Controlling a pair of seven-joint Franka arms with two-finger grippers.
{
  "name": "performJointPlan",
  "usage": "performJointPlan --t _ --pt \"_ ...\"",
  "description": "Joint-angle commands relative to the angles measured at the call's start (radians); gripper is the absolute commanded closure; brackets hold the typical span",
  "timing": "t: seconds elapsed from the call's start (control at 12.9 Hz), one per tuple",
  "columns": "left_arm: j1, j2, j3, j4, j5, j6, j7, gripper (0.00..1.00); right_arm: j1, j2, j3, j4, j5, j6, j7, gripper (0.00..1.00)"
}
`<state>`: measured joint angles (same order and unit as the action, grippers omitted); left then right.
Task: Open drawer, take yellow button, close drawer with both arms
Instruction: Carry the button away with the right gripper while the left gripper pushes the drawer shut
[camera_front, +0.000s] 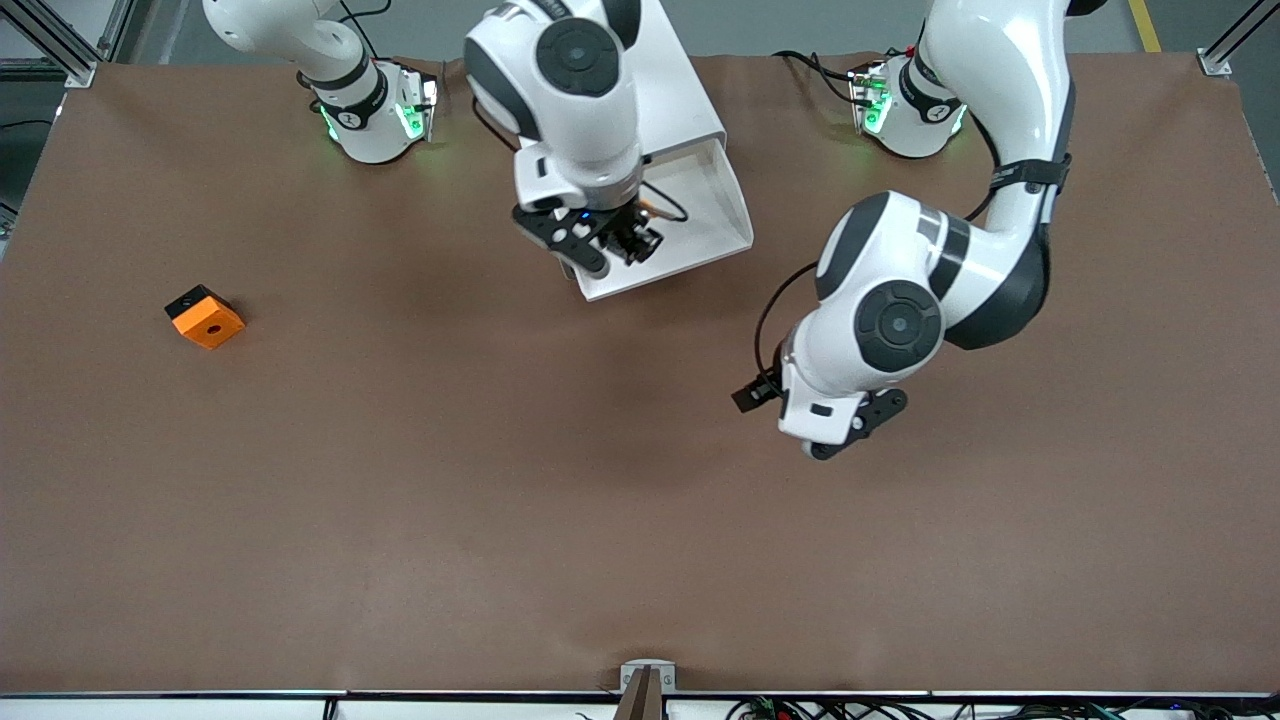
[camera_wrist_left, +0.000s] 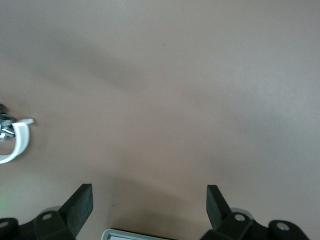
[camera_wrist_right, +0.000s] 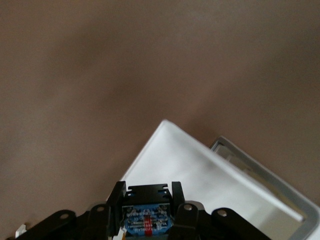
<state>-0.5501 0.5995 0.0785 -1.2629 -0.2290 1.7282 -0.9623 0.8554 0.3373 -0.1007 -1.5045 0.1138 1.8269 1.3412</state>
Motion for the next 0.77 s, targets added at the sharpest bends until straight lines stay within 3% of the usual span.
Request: performJointPlan --t 0.0,0.31,0.54,0.7 --pt "-0.016 -0.099 -0.046 -0.18 0.037 0.115 0.046 0.0 -0.105 -0.035 0.009 -0.002 0.007 -0.044 -0.172 1.0" --pt "-0.016 -0.208 -0.129 -0.395 0.05 0.289 0.066 0.0 -0.257 -0.037 0.007 -0.016 -0.011 -0.063 -0.452 1.0" --pt "-0.016 -0.233 -0.178 -0.453 0.051 0.284 0.066 0.0 -0.399 -0.035 0.007 -0.058 -0.051 -0.069 -0.659 1.0" --pt "-0.016 -0.236 -0.203 -0.469 0.05 0.269 0.063 0.0 -0.499 -0.034 0.007 -0.132 -0.06 0.012 -0.814 1.0"
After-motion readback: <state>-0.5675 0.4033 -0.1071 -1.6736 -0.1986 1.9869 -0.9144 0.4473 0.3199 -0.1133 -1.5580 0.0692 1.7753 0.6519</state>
